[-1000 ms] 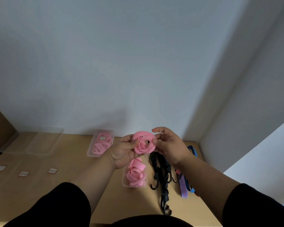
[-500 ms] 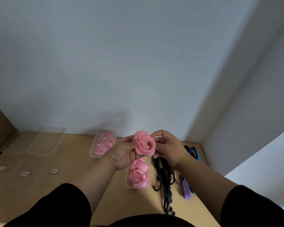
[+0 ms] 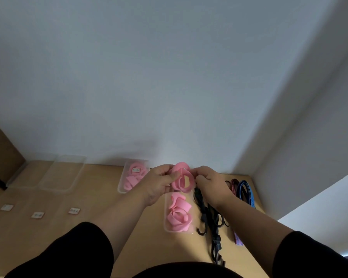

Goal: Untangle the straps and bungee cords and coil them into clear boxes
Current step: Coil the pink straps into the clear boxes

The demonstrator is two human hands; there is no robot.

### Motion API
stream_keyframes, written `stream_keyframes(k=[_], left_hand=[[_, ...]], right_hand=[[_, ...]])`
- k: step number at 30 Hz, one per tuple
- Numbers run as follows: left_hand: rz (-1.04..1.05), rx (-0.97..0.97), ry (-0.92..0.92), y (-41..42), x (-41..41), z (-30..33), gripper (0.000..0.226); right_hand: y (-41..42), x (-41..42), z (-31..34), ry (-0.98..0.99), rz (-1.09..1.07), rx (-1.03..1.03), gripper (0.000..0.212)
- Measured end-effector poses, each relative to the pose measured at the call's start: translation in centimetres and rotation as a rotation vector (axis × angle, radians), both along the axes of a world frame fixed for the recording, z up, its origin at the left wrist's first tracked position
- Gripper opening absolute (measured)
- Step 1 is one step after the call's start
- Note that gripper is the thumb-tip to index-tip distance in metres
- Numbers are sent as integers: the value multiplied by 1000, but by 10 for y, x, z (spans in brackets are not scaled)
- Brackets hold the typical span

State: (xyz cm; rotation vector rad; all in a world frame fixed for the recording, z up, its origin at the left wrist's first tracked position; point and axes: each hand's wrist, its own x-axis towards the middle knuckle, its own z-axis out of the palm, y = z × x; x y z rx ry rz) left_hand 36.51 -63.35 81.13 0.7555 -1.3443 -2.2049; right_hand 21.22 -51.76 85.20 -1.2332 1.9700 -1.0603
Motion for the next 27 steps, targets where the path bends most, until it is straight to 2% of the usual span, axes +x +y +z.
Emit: stream_keyframes(k=[1, 3, 5, 9, 13, 17, 21, 27], left_hand=[[-11, -26, -2, -2, 1, -2, 38], [-2, -75, -21, -4, 0, -5, 28], [-4, -97, -36, -6, 1, -7, 17], [-1, -95, -35, -13, 7, -7, 9], [48, -224, -110, -18, 9, -8, 14], [126, -117, -88, -21, 9, -15, 19], [-4, -173, 4, -27, 20, -25, 11], [-120, -314, -55, -32, 19, -32, 30]], right_hand=[[-1, 3, 1, 51, 15, -1, 24], [-3, 9, 0, 218, 51, 18, 31], [-8, 16, -2, 268, -8, 54, 32], [-13, 26, -4, 179, -65, 78, 28], [-15, 38, -9, 131, -111, 37, 34], [-18, 47, -16, 94, -179, -50, 24], [-13, 52, -26, 27, -242, -100, 20], [-14, 46, -36, -39, -384, -57, 15]])
